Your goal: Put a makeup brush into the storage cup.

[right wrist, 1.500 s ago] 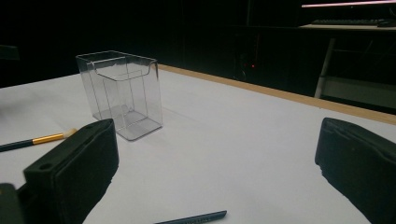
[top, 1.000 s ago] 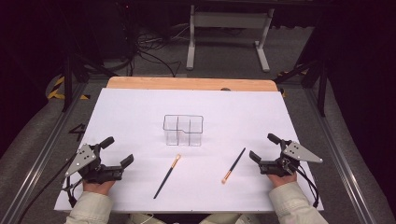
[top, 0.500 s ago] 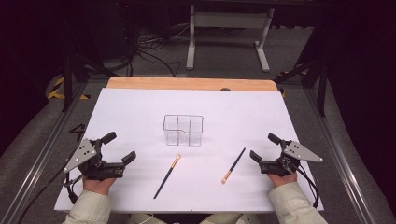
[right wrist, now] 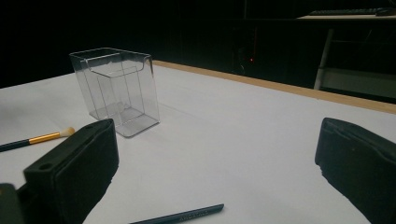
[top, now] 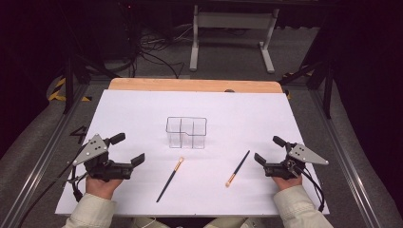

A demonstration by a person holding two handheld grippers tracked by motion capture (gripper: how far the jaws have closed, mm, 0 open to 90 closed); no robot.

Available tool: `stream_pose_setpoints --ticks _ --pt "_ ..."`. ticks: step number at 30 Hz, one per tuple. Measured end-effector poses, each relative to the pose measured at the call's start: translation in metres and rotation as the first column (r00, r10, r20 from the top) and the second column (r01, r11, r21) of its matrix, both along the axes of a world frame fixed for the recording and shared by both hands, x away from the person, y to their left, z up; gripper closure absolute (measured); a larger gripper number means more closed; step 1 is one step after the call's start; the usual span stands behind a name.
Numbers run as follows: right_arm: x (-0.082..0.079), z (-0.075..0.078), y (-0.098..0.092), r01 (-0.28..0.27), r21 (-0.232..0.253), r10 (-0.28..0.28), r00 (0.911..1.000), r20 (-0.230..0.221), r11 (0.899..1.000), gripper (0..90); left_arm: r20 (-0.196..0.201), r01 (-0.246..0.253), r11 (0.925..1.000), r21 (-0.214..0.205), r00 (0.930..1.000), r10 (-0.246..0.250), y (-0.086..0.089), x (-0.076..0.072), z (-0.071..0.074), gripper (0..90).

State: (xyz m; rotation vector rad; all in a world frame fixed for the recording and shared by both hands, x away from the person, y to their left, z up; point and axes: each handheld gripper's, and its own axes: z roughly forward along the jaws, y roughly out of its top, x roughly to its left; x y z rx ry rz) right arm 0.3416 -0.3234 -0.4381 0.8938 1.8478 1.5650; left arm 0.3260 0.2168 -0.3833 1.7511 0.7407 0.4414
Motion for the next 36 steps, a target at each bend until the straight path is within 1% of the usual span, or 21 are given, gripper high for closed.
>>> stream_pose_setpoints --ticks 2,4,7,8,9,13,14,15,16,18,19,21,22,24,27,28,29,31,33,36 --pt "0.000 0.000 0.000 0.000 0.000 0.000 1.0000 -0.004 1.000 0.0 -0.011 0.005 0.9996 0.029 0.9999 -0.004 -0.005 0.001 0.002 0.2" --pt "0.000 0.000 0.000 0.002 0.001 -0.002 1.0000 -0.007 1.000 0.0 -0.034 0.012 0.9984 0.055 0.9994 -0.011 -0.010 0.002 0.005 0.2" --pt "0.000 0.000 0.000 0.000 0.001 0.000 1.0000 -0.007 1.000 0.0 -0.046 0.020 0.9948 0.100 0.9988 -0.015 -0.018 0.005 0.009 0.2" --pt "0.000 0.000 0.000 0.000 0.001 0.000 1.0000 -0.007 1.000 0.0 -0.046 0.020 0.9948 0.100 0.9988 -0.015 -0.018 0.005 0.009 0.2" --pt "0.000 0.000 0.000 0.001 0.001 -0.001 1.0000 -0.007 1.000 0.0 -0.060 0.023 0.9934 0.112 0.9981 -0.017 -0.022 0.006 0.011 0.2" --pt "0.001 0.000 0.000 0.001 0.001 -0.001 1.0000 -0.006 1.000 0.0 -0.090 0.035 0.9891 0.143 0.9957 -0.022 -0.029 0.009 0.018 0.2" --pt "0.001 0.000 0.000 0.001 0.000 -0.001 1.0000 -0.007 1.000 0.0 -0.104 0.038 0.9876 0.152 0.9943 -0.023 -0.031 0.009 0.019 0.5" --pt "0.001 0.000 0.000 0.002 0.000 -0.002 1.0000 -0.008 1.000 0.0 -0.104 0.038 0.9876 0.152 0.9943 -0.023 -0.031 0.009 0.019 0.9" --pt "0.001 0.000 0.000 0.002 0.001 -0.002 1.0000 -0.008 1.000 0.0 -0.118 0.042 0.9843 0.172 0.9927 -0.021 -0.035 0.011 0.021 1.1" --pt "0.001 0.000 -0.001 0.003 0.001 -0.003 1.0000 -0.009 1.000 0.0 -0.124 0.047 0.9837 0.174 0.9919 -0.025 -0.036 0.011 0.022 1.6" --pt "0.001 0.000 -0.001 0.003 0.001 -0.003 1.0000 -0.009 1.000 0.0 -0.139 0.053 0.9822 0.180 0.9900 -0.028 -0.038 0.012 0.022 1.6" --pt "0.001 -0.001 -0.001 0.004 0.001 -0.004 0.9999 -0.010 1.000 0.0 -0.147 0.062 0.9815 0.181 0.9886 -0.035 -0.040 0.013 0.023 1.7" --pt "0.001 -0.001 -0.001 0.004 0.001 -0.004 0.9999 -0.011 1.000 0.0 -0.147 0.068 0.9789 0.193 0.9883 -0.040 -0.042 0.015 0.024 1.8" --pt "0.001 -0.001 0.000 0.006 0.001 -0.006 0.9999 -0.014 1.000 0.0 -0.158 0.081 0.9777 0.194 0.9861 -0.051 -0.045 0.016 0.024 1.8" --pt "0.001 -0.001 0.000 0.008 0.001 -0.007 0.9999 -0.015 1.000 0.0 -0.174 0.109 0.9717 0.209 0.9820 -0.072 -0.051 0.018 0.026 1.7" --pt "0.001 -0.001 -0.001 0.009 0.000 -0.009 0.9998 -0.017 1.000 0.0 -0.178 0.112 0.9710 0.211 0.9812 -0.075 -0.052 0.018 0.026 1.8" --pt "0.001 -0.001 -0.001 0.011 0.001 -0.011 0.9998 -0.016 1.000 0.0 -0.184 0.120 0.9683 0.219 0.9797 -0.080 -0.054 0.019 0.027 1.8" --pt "0.001 -0.001 -0.001 0.012 0.000 -0.012 0.9997 -0.020 1.000 0.0 -0.208 0.133 0.9645 0.228 0.9744 -0.085 -0.058 0.020 0.028 1.8" --pt "0.001 -0.001 -0.001 0.013 0.000 -0.013 0.9998 -0.017 1.000 0.0 -0.223 0.141 0.9595 0.244 0.9710 -0.086 -0.062 0.021 0.028 1.9" --pt "0.001 -0.001 -0.001 0.014 -0.002 -0.014 0.9998 -0.017 1.000 0.0 -0.251 0.156 0.9469 0.281 0.9644 -0.084 -0.068 0.024 0.027 2.5"
